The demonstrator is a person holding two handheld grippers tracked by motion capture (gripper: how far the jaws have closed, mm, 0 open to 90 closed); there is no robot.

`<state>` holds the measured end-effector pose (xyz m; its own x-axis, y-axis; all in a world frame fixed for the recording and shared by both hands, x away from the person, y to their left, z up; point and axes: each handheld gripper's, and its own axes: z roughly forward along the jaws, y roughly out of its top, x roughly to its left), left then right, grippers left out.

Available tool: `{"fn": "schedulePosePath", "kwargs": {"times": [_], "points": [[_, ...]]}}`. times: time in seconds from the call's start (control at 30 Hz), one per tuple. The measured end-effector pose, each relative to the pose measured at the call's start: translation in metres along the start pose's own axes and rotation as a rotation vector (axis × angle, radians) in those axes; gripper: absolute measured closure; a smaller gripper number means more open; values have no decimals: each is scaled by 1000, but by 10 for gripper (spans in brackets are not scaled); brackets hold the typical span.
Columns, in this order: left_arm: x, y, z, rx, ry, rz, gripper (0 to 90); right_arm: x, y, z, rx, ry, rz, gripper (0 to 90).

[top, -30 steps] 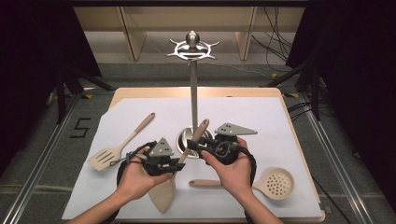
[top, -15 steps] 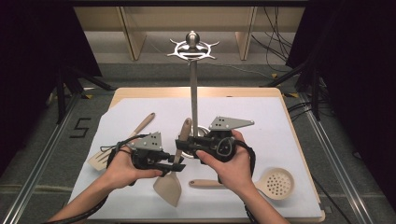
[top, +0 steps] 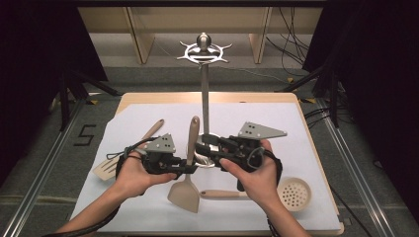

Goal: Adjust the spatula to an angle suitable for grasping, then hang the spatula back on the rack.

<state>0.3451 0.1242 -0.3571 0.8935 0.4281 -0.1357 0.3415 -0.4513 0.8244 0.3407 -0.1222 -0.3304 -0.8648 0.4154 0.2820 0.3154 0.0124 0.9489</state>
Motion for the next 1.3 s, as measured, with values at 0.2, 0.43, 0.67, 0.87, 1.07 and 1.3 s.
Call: {"fn": "schedulePosePath", "kwargs": {"times": [0.2,0.43,0.67,0.87,1.07,1.3], "points": [[6,4,3,-11,26,-33,778,-19,-16,-33,44,-223,-23,572],[10,11,3,-39,37,-21,778,-44,-53,-51,176,-409,-33,571],[13,17,-4,-59,51,-17,778,-52,-67,-61,228,-439,-3,571],[16,20,-8,-54,60,-6,778,-54,-68,-64,216,-453,11,572],[14,29,-8,-90,58,-1,778,-54,-69,-66,241,-458,38,570],[16,46,-6,-127,91,-14,778,-61,-77,-66,272,-492,2,554]]}}
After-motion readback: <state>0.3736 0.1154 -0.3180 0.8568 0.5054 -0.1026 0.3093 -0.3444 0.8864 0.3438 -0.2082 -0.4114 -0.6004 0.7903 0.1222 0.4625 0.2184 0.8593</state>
